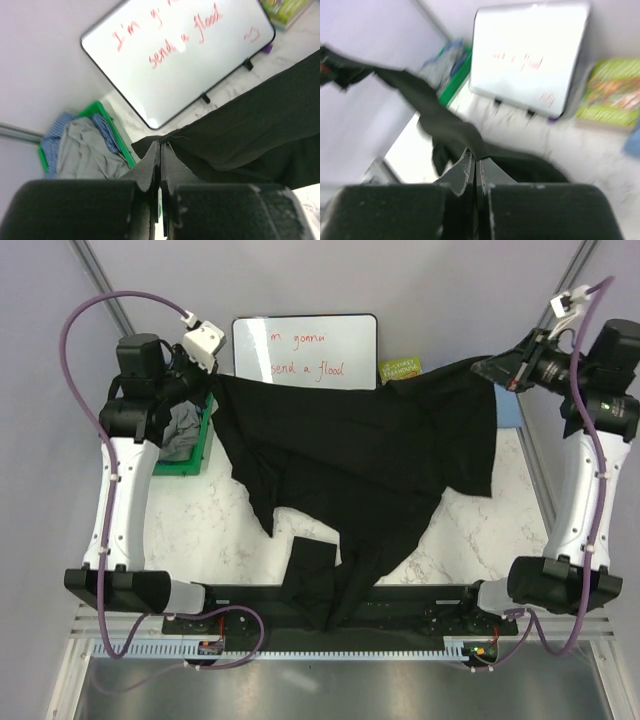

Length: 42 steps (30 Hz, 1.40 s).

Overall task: Fold and stack the long sleeve shirts
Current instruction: Flatten the shirt out

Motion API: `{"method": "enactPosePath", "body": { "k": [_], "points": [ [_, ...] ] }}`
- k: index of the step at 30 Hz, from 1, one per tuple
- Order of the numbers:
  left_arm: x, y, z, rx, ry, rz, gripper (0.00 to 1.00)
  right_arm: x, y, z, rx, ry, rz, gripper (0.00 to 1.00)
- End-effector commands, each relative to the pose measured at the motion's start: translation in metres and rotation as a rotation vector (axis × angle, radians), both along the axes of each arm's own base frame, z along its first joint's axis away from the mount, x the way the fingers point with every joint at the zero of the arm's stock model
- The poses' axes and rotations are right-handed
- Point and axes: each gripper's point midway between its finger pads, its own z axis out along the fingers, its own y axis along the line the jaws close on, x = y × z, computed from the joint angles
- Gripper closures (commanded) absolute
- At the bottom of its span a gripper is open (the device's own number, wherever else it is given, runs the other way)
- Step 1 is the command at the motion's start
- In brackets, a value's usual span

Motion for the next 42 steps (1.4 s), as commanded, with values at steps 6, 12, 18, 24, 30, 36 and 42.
{"method": "enactPosePath", "body": {
  "k": [6, 12, 18, 24, 30, 36, 42],
  "points": [
    [-0.119, -0.018, 0.139, -0.051, -0.406, -0.138, 0.98, -0.128, -0.003, 0.204, -0.159, -0.721, -0.401, 1.0],
    [-0.2, -0.013, 0.184, -0.064, -0.605, -0.127, 0.98, -0.249, -0.009, 0.276, -0.199, -1.058, -0.708, 1.0],
    [-0.284, 0.013, 0.227, -0.062, -0.878, 0.005, 0.98, -0.355, -0.013, 0.33, -0.194, -1.348, -0.944, 1.0],
    [-0.288, 0.028, 0.243, -0.042, -0.924, 0.086, 0.98, -0.33, -0.019, 0.337, -0.231, -1.359, -0.933, 1.0],
    [-0.191, 0.011, 0.147, -0.012, -0.61, 0.005, 0.98, -0.175, -0.019, 0.239, -0.375, -1.054, -0.597, 1.0],
    [-0.124, -0.024, 0.007, -0.024, -0.299, -0.192, 0.98, -0.056, -0.027, 0.103, -0.323, -0.683, -0.337, 1.0],
    [-0.048, -0.019, -0.128, 0.011, -0.053, -0.167, 0.98, 0.041, -0.018, -0.051, -0.441, -0.396, -0.237, 1.0]
  ]
}}
